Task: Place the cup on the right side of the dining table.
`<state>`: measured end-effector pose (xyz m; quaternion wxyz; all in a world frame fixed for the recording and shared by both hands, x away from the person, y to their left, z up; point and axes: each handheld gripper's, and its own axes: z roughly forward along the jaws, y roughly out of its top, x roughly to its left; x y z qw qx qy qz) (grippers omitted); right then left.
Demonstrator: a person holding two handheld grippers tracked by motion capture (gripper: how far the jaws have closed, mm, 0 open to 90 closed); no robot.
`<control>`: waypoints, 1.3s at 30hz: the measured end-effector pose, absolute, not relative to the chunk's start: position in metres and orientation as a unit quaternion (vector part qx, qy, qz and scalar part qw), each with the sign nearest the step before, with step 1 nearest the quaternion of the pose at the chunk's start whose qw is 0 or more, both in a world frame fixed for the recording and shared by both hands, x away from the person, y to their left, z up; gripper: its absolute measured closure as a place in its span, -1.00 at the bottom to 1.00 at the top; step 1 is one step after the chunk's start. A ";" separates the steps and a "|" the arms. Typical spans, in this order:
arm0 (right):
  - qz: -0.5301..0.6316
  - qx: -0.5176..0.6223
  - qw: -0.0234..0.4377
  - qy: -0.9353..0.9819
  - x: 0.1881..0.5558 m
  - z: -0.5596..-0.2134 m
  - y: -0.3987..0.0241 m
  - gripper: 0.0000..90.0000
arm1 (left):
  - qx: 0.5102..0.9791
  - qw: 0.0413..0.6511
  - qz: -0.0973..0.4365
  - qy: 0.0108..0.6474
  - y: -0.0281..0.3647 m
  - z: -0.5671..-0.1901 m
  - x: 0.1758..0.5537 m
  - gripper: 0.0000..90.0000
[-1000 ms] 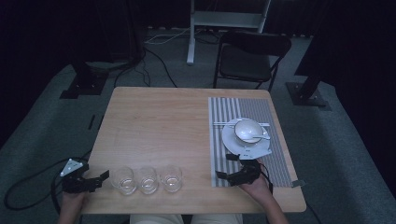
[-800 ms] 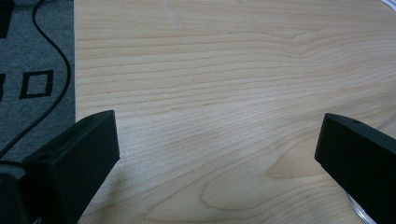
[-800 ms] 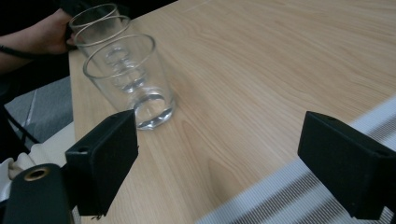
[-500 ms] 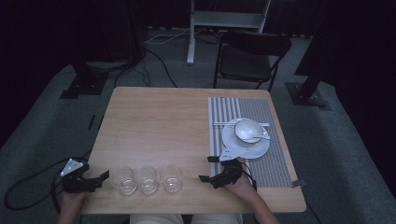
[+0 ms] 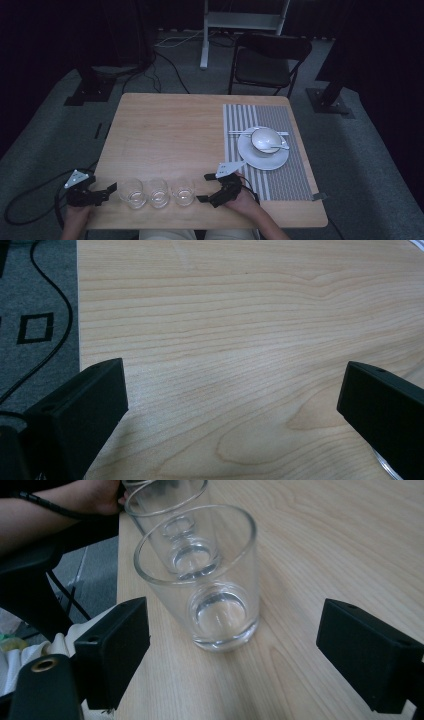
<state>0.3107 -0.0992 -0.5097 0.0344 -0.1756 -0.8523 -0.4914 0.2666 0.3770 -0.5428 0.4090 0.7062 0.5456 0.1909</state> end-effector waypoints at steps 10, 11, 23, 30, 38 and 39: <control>-0.484 -0.158 0.047 -0.859 0.306 -0.519 -0.075 -0.71 | 0.707 0.409 0.190 0.545 0.377 -0.543 0.267 -1.00; -0.483 -0.155 0.050 -0.861 0.306 -0.520 -0.073 -0.71 | 0.707 0.409 0.189 0.545 0.377 -0.543 0.267 -0.99; -0.482 -0.153 0.043 -0.862 0.306 -0.527 -0.053 -0.74 | 0.710 0.407 0.187 0.543 0.376 -0.543 0.268 -1.00; -0.484 -0.157 0.031 -0.860 0.307 -0.531 -0.044 -0.71 | 0.725 0.386 0.194 0.536 0.371 -0.543 0.267 -1.00; -0.481 -0.162 0.016 -0.862 0.306 -0.534 -0.035 -0.68 | 0.740 0.364 0.187 0.533 0.367 -0.544 0.269 -1.00; -0.480 -0.161 0.013 -0.863 0.306 -0.534 -0.034 -0.68 | 0.740 0.364 0.186 0.534 0.367 -0.544 0.269 -1.00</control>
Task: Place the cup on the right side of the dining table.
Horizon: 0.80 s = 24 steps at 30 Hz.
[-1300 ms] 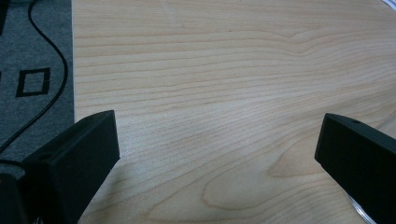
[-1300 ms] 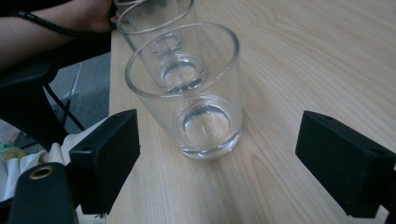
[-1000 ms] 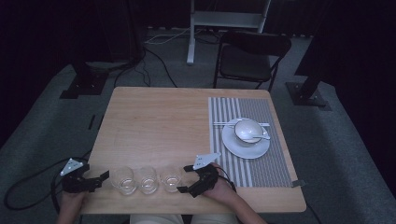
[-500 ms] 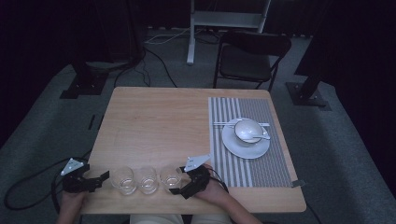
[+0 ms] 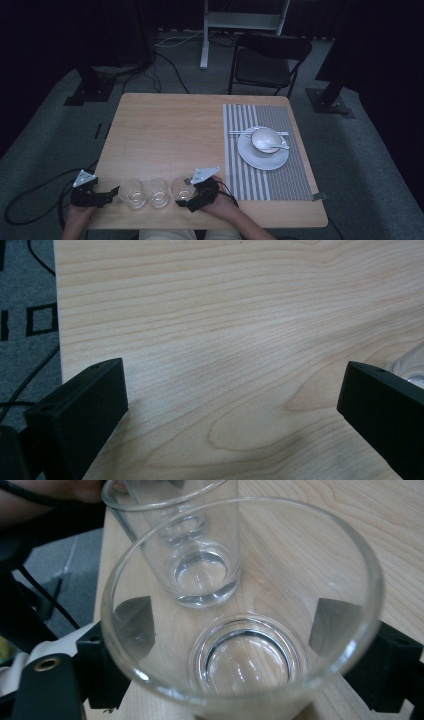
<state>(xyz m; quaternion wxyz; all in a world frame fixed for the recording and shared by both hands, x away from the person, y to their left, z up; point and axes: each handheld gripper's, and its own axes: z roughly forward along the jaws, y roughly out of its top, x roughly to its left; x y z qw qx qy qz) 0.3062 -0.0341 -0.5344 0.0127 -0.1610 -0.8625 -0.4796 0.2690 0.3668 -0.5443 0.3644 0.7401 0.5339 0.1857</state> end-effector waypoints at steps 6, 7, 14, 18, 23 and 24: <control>-0.473 -0.158 -0.018 -0.866 0.302 -0.534 -0.028 -0.60 | 0.743 0.362 0.178 0.534 0.367 -0.545 0.270 -0.99; -0.473 -0.160 -0.022 -0.866 0.301 -0.534 -0.028 -0.59 | 0.744 0.361 0.177 0.534 0.367 -0.545 0.271 -0.99; -0.470 -0.167 -0.026 -0.867 0.301 -0.533 -0.031 -0.55 | 0.747 0.359 0.174 0.533 0.366 -0.545 0.271 -0.99; -0.466 -0.166 -0.038 -0.868 0.299 -0.533 -0.031 -0.54 | 0.748 0.358 0.173 0.532 0.366 -0.545 0.271 -0.99; -0.460 -0.175 -0.044 -0.869 0.298 -0.532 -0.032 -0.54 | 0.748 0.358 0.170 0.532 0.366 -0.545 0.272 -1.00; -0.458 -0.175 -0.045 -0.870 0.297 -0.531 -0.032 -0.54 | 0.748 0.358 0.170 0.532 0.366 -0.545 0.272 -0.99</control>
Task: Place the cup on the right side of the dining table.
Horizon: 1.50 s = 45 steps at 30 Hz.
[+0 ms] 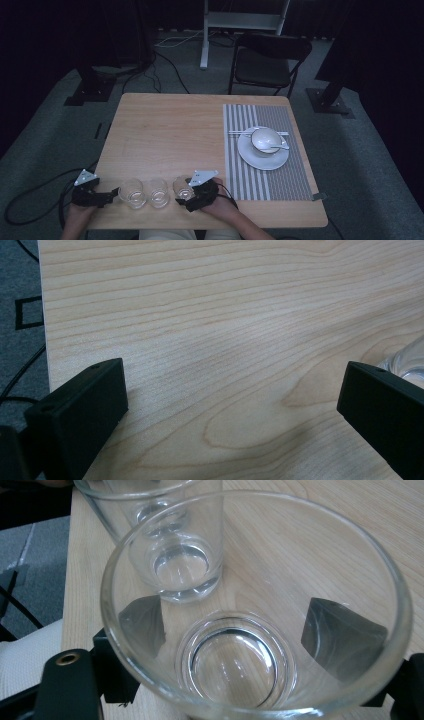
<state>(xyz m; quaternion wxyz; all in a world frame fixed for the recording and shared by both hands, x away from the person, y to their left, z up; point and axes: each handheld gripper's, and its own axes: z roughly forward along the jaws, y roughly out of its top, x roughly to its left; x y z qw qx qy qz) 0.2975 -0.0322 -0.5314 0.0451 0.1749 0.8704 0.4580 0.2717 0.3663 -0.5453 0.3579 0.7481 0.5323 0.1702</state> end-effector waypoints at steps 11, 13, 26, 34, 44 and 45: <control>0.464 0.193 0.077 0.861 0.299 -0.512 -0.044 -0.54 | 0.749 0.358 0.169 0.531 0.366 -0.545 0.272 -0.99; 0.466 0.195 0.076 0.860 0.300 -0.508 -0.046 -0.54 | 0.749 0.358 0.170 0.531 0.366 -0.545 0.272 -1.00; 0.486 0.241 0.138 0.829 0.327 -0.462 -0.088 -0.54 | 0.750 0.357 0.170 0.531 0.366 -0.545 0.272 -0.99; 0.488 0.271 0.173 0.812 0.355 -0.436 -0.109 -0.54 | 0.750 0.358 0.170 0.531 0.366 -0.545 0.272 -0.99; 0.491 0.310 0.197 0.790 0.390 -0.416 -0.128 -0.54 | 0.749 0.358 0.169 0.531 0.366 -0.545 0.272 -0.99; 0.484 0.327 0.207 0.785 0.405 -0.409 -0.136 -0.54 | 0.750 0.358 0.169 0.530 0.366 -0.545 0.272 -1.00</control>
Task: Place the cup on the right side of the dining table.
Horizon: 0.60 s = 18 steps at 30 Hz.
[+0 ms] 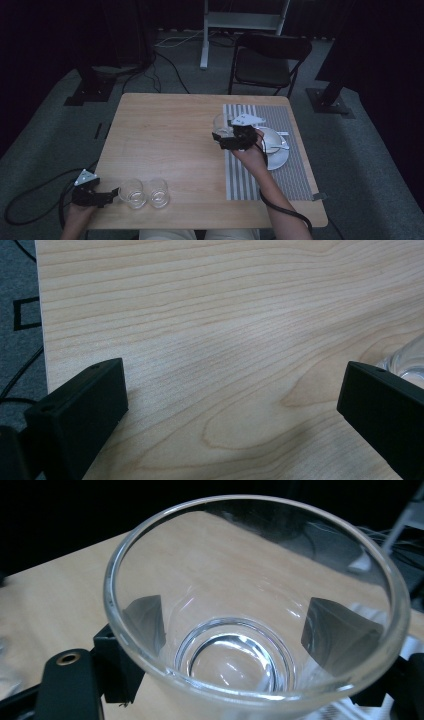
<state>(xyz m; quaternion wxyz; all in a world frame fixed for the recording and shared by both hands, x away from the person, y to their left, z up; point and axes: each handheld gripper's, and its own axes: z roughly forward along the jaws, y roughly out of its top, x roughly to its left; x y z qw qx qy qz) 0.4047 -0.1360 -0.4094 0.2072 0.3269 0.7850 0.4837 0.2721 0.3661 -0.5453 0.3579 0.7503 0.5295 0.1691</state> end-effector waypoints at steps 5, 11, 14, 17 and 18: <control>0.472 0.349 0.222 0.779 0.426 -0.401 -0.147 -0.54 | 0.751 0.358 0.169 0.529 0.366 -0.545 0.272 -1.00; 0.458 0.395 0.241 0.759 0.460 -0.392 -0.167 -0.54 | 0.753 0.356 0.170 0.527 0.365 -0.545 0.272 -1.00; 0.446 0.419 0.248 0.751 0.475 -0.390 -0.176 -0.54 | 0.752 0.357 0.170 0.527 0.366 -0.545 0.272 -0.99; 0.434 0.449 0.251 0.740 0.495 -0.392 -0.185 -0.54 | 0.752 0.356 0.171 0.528 0.366 -0.545 0.272 -1.00; 0.429 0.455 0.252 0.738 0.500 -0.392 -0.187 -0.54 | 0.752 0.356 0.171 0.528 0.366 -0.545 0.272 -1.00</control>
